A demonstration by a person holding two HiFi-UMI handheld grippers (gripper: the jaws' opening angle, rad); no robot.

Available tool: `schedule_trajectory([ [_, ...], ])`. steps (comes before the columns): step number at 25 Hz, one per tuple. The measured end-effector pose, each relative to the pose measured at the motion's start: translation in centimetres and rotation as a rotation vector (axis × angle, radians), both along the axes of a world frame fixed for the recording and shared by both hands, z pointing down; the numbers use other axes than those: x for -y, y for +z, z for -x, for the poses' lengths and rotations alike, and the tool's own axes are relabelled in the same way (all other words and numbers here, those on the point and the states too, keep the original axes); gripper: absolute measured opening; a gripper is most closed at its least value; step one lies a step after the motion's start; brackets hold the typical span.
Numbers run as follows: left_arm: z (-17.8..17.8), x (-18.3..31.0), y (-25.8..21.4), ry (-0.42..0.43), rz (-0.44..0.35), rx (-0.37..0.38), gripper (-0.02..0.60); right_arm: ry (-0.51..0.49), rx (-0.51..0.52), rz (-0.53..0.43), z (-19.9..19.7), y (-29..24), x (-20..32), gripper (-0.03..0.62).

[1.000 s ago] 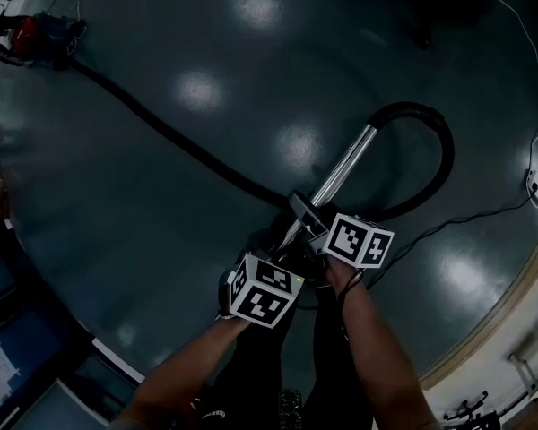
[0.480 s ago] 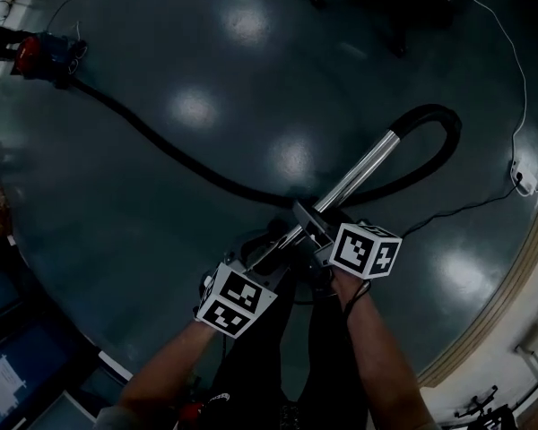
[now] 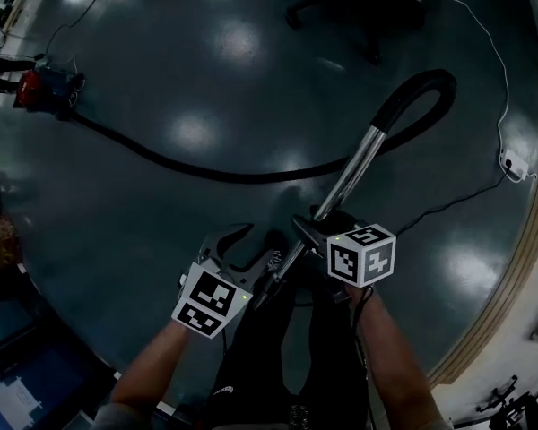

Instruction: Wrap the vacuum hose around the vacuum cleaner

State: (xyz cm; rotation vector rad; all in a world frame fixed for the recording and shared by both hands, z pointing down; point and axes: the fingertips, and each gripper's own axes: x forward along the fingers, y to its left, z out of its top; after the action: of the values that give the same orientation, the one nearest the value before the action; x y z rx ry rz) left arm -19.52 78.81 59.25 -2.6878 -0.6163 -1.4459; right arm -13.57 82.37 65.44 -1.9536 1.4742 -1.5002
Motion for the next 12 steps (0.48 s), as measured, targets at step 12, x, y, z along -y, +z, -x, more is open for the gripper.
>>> schedule_trajectory([
  [12, -6.8, 4.5, -9.4, 0.01, -0.132, -0.261, 0.187, -0.489, -0.3, 0.06, 2.1, -4.3, 4.1, 0.192],
])
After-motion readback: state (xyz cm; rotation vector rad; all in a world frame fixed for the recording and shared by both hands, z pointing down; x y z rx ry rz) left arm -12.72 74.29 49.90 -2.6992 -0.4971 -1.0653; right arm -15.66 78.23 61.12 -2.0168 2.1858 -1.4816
